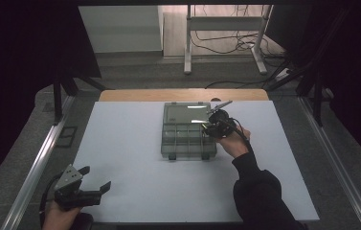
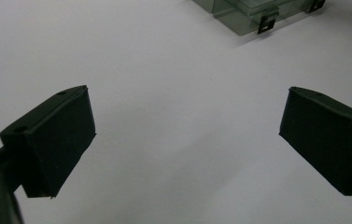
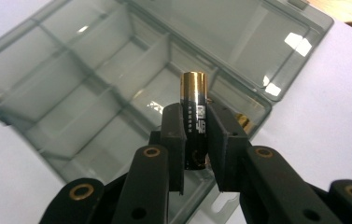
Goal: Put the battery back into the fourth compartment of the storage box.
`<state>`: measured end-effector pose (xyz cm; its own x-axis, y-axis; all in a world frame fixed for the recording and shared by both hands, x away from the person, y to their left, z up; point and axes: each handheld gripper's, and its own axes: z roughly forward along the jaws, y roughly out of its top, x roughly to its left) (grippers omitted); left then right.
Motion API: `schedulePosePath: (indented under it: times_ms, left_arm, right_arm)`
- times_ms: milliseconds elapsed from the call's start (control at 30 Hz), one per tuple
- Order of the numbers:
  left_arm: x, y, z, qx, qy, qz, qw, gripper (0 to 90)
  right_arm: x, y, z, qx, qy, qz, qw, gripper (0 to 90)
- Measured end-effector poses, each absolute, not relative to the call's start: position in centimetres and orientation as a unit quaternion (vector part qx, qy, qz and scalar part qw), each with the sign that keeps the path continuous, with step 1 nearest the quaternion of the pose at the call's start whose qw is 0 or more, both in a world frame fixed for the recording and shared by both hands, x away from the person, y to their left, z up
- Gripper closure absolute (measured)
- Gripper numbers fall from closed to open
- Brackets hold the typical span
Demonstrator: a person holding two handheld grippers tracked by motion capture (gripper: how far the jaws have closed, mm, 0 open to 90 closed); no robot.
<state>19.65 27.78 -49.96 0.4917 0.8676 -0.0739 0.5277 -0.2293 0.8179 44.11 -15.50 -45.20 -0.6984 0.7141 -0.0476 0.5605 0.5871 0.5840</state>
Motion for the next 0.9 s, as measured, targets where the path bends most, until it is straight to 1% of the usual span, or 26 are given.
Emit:
schedulePosePath:
  times_ms: [200, 433, 500, 667, 700, 733, 800, 867, 900]
  left_arm:
    - [19.6, 27.8, -50.0, 0.757, 0.461, 0.204, 0.417, 3.9]
    - [19.6, 27.8, -50.0, 0.756, 0.461, 0.203, 0.418, 3.9]
    - [19.6, 27.9, -50.0, 0.756, 0.461, 0.204, 0.418, 3.9]
    - [19.6, 27.9, -50.0, 0.756, 0.461, 0.204, 0.418, 3.8]
    - [19.6, 27.9, -50.0, 0.756, 0.461, 0.203, 0.418, 3.8]
    - [19.6, 27.9, -50.0, 0.756, 0.461, 0.203, 0.418, 3.8]
    - [19.6, 27.9, -50.0, 0.756, 0.461, 0.203, 0.418, 3.8]
    - [19.7, 27.8, -50.0, 0.756, 0.461, 0.203, 0.417, 3.8]
    - [19.6, 27.8, -50.0, 0.756, 0.461, 0.203, 0.417, 3.8]
  right_arm:
    - [45.3, -15.8, -46.3, 0.382, 0.875, 0.26, 0.147, 76.1]
    - [46.0, -15.7, -47.3, 0.393, 0.871, 0.259, 0.139, 74.8]
    - [46.0, -15.6, -47.4, 0.392, 0.87, 0.266, 0.134, 69.1]
    - [45.4, -15.5, -46.8, 0.384, 0.87, 0.274, 0.141, 61.4]
    - [45.1, -15.5, -46.6, 0.379, 0.87, 0.28, 0.143, 57.1]
    - [45.1, -15.5, -46.6, 0.379, 0.87, 0.28, 0.143, 57.1]
    - [44.5, -15.6, -46.5, 0.371, 0.873, 0.285, 0.138, 51.5]
    - [44.3, -15.7, -46.5, 0.366, 0.874, 0.287, 0.138, 50.3]
    - [43.9, -15.7, -46.6, 0.36, 0.876, 0.29, 0.135, 47.6]
